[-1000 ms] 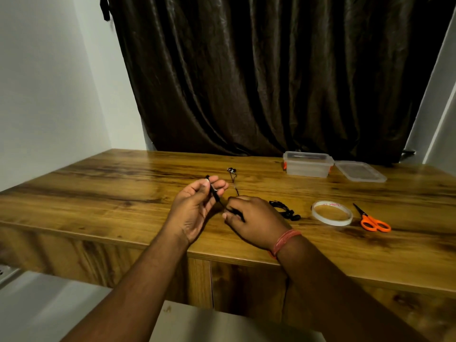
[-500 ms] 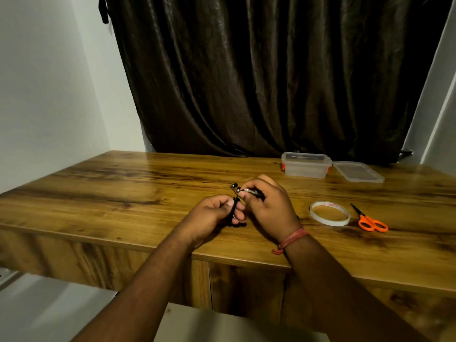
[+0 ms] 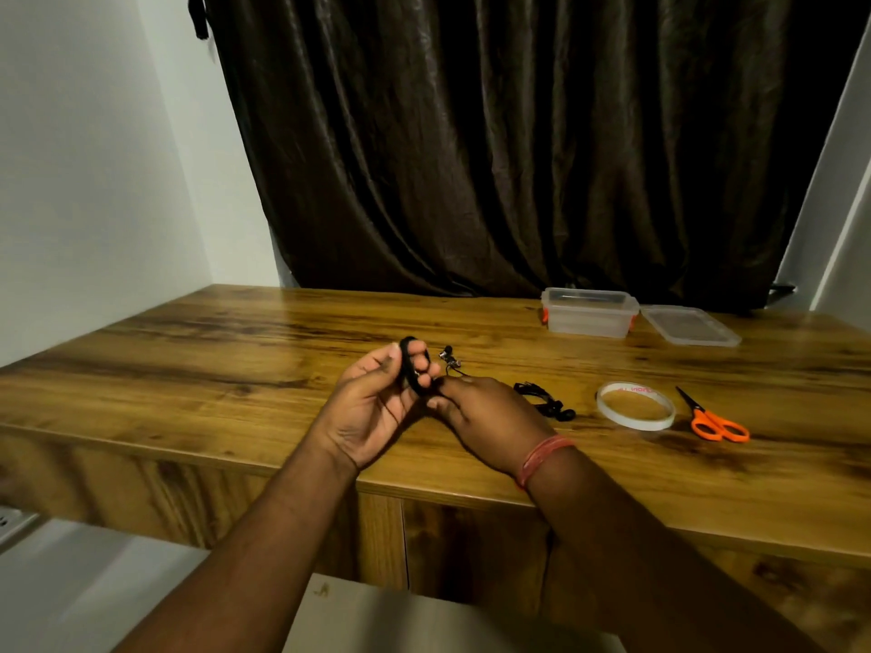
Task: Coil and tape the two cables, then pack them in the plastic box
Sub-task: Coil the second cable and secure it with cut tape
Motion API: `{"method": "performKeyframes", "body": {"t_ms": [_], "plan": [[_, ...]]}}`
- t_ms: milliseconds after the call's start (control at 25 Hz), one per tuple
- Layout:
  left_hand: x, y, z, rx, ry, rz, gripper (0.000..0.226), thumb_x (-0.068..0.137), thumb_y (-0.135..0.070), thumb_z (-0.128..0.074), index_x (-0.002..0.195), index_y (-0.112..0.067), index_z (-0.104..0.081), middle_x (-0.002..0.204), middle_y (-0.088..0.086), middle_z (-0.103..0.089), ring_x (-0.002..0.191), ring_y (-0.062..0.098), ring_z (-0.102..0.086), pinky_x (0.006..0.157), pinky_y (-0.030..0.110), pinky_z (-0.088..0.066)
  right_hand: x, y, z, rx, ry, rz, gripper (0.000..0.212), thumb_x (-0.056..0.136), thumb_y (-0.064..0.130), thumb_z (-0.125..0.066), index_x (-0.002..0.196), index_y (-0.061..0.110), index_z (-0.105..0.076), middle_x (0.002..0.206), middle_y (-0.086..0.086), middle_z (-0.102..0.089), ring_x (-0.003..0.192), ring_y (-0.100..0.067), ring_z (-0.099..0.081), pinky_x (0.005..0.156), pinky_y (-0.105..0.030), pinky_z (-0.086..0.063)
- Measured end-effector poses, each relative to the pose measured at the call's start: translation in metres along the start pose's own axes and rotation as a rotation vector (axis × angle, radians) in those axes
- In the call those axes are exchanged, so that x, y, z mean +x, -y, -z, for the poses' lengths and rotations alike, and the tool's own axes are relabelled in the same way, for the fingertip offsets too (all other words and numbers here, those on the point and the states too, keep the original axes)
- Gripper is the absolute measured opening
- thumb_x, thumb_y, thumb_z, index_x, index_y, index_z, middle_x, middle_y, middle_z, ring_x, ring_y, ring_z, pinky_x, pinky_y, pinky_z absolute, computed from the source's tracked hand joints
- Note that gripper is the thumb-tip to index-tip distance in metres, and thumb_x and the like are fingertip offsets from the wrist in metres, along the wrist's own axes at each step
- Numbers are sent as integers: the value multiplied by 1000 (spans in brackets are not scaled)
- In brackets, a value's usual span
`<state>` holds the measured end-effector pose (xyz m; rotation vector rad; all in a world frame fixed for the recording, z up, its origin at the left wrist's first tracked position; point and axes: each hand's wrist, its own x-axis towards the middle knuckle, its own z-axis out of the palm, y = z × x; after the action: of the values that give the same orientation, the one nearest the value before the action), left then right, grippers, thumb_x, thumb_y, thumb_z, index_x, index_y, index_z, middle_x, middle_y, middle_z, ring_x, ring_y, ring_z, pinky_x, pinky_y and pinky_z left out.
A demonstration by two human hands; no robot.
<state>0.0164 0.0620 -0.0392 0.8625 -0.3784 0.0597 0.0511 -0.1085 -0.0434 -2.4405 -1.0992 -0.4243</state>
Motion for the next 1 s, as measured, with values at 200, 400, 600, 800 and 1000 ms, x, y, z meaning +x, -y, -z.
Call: {"method": "performKeyframes", "body": {"t_ms": [200, 400, 600, 800, 1000], "plan": [[8, 5, -1, 145, -259, -162, 20, 100, -7, -44, 105, -1, -63, 86, 10, -74, 93, 22, -72, 76, 24, -58, -3, 6, 3, -120, -89, 136, 18, 99, 40, -44, 99, 26, -56, 94, 2, -65, 82, -22, -60, 62, -32, -43], [9, 21, -5, 532, -245, -60, 22, 102, -15, -47, 103, -12, -69, 88, 6, -72, 85, 18, -67, 69, 28, -51, -6, 7, 7, -110, -225, 159, 18, 95, 39, -51, 100, 27, -62, 98, 7, -66, 85, -16, -61, 65, -30, -48], [5, 25, -10, 542, -45, 73, 34, 103, -10, -42, 81, -12, -68, 78, 8, -64, 75, 19, -60, 74, 33, -48, -8, 2, 15, 106, -334, 81, 4, 92, 27, -64, 93, 24, -66, 87, 18, -47, 74, 4, -50, 61, -10, -38], [5, 24, -5, 544, 45, 140, 25, 96, -13, -48, 79, -7, -65, 64, 11, -57, 64, 24, -58, 72, 42, -40, -6, -1, 15, 243, -379, 63, 6, 87, 15, -68, 88, 19, -64, 89, 15, -50, 75, -2, -54, 62, -16, -44], [-3, 10, -5, 379, 126, 192, 25, 85, -31, -64, 78, -8, -69, 59, 4, -49, 58, 19, -54, 60, 29, -46, -1, -10, 16, 373, -404, -28, 5, 89, 16, -65, 85, 17, -64, 87, 7, -57, 84, -10, -55, 73, -24, -45]]}}
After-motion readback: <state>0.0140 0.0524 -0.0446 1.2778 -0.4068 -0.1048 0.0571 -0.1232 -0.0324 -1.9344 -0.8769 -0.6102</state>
